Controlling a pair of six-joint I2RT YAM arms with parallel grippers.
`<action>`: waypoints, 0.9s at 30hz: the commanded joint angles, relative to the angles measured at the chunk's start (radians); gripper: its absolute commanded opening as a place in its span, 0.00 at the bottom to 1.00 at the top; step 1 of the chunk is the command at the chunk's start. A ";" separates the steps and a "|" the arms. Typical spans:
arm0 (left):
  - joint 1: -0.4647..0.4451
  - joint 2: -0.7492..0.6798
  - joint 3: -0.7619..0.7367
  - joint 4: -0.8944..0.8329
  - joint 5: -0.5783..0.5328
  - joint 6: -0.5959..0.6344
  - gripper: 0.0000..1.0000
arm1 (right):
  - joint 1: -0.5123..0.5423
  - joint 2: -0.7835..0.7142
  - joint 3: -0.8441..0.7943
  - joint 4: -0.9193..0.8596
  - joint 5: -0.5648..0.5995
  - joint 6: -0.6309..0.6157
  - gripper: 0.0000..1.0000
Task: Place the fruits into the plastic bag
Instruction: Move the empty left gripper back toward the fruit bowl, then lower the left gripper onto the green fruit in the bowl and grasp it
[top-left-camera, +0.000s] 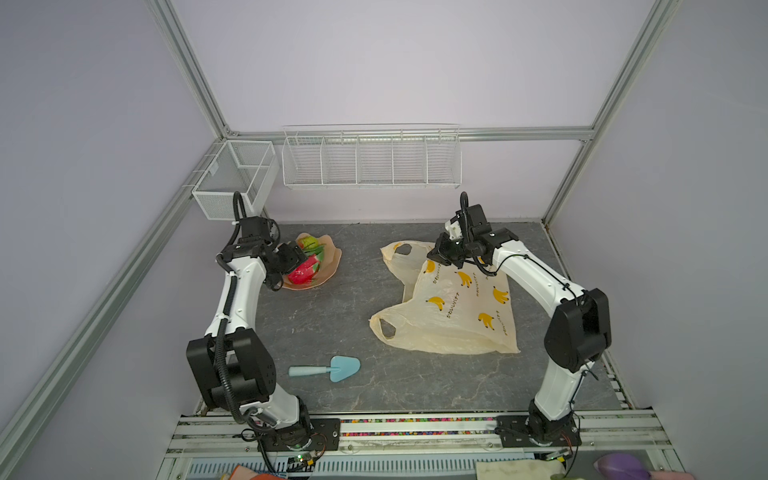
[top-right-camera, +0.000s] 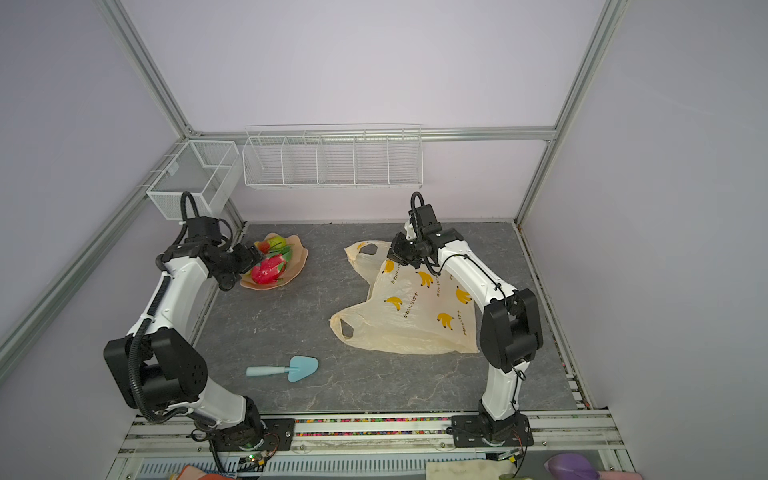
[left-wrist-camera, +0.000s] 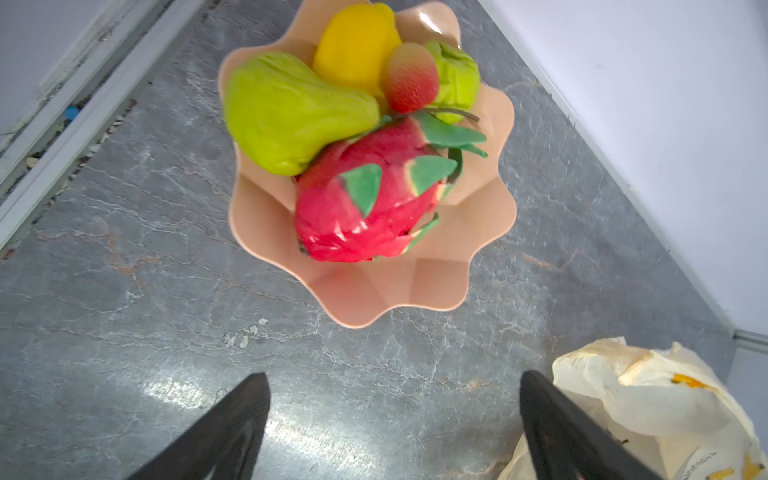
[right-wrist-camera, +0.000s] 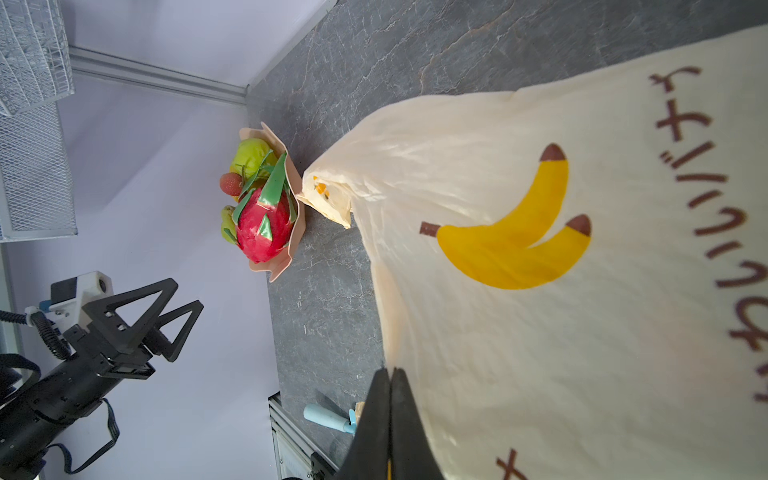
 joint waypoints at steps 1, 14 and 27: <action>0.058 -0.024 -0.033 0.034 0.073 -0.063 0.92 | -0.004 -0.039 -0.023 -0.009 0.007 -0.013 0.07; 0.233 0.093 -0.082 0.222 0.282 -0.218 0.91 | -0.006 -0.037 -0.057 0.019 0.007 -0.016 0.07; 0.235 0.228 0.016 0.196 0.261 -0.464 0.88 | -0.016 -0.023 -0.055 0.023 0.004 -0.021 0.07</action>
